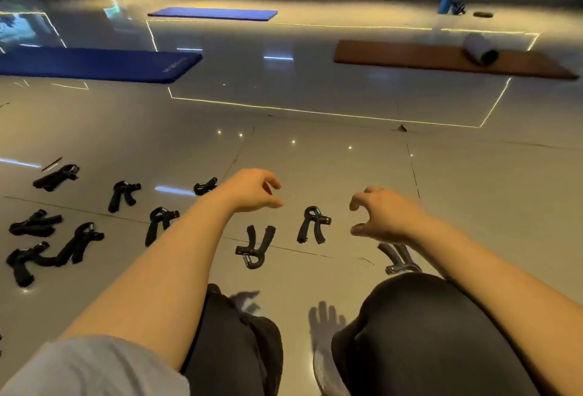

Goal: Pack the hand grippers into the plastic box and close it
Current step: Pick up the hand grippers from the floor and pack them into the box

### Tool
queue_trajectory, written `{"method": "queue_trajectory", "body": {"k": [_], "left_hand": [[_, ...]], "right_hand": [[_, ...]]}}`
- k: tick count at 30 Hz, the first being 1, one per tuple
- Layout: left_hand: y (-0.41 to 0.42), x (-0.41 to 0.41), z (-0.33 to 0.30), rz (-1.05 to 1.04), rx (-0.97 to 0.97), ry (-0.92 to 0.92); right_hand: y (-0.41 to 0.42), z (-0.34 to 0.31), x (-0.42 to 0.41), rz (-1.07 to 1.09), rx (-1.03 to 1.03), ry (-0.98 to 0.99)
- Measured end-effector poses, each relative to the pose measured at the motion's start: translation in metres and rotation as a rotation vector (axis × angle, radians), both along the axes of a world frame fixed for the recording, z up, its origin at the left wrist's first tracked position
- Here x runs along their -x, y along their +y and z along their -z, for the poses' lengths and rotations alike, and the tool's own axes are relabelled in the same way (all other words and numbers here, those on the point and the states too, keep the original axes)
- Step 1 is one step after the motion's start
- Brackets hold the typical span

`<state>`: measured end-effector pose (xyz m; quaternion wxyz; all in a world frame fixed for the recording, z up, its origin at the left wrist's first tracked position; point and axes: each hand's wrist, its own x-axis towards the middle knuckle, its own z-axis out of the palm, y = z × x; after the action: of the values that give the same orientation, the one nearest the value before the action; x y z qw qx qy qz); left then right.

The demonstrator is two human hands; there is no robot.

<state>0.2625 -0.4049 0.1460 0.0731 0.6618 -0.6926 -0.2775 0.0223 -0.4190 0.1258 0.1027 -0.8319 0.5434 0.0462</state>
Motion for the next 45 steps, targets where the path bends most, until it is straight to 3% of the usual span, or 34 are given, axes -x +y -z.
{"method": "queue_trajectory", "body": {"k": [3, 9, 16, 24, 28, 31, 33, 38, 41, 45], "left_hand": [[-0.030, 0.019, 0.003, 0.036, -0.009, 0.057], [-0.086, 0.064, 0.020, 0.241, -0.100, 0.063], [-0.144, 0.085, 0.085, 0.257, -0.298, -0.274], [-0.221, 0.110, 0.145, 0.340, -0.341, -0.375], [-0.243, 0.106, 0.175, 0.471, -0.377, -0.605], [-0.243, 0.116, 0.212, 0.579, -0.253, -0.738], [-0.233, 0.124, 0.247, 0.431, -0.215, -0.609], [-0.212, 0.111, 0.322, -0.286, -0.260, -0.172], [-0.199, 0.097, 0.353, -0.504, -0.341, -0.129], [-0.177, 0.101, 0.379, -0.574, -0.188, -0.186]], "right_hand": [[-0.001, 0.006, 0.014, 0.003, 0.064, -0.016], [-0.044, 0.038, 0.044, 0.220, -0.054, -0.123], [-0.097, 0.078, 0.046, 0.257, -0.189, -0.320], [-0.136, 0.171, 0.109, 0.448, -0.376, -0.196], [-0.139, 0.222, 0.128, 0.568, -0.430, -0.156], [-0.142, 0.261, 0.132, 0.642, -0.467, -0.123], [-0.148, 0.284, 0.135, 0.699, -0.430, -0.115], [-0.159, 0.334, 0.133, 0.775, -0.330, -0.068], [-0.162, 0.353, 0.127, 0.771, -0.304, -0.029], [-0.163, 0.362, 0.122, 0.768, -0.233, 0.032]]}}
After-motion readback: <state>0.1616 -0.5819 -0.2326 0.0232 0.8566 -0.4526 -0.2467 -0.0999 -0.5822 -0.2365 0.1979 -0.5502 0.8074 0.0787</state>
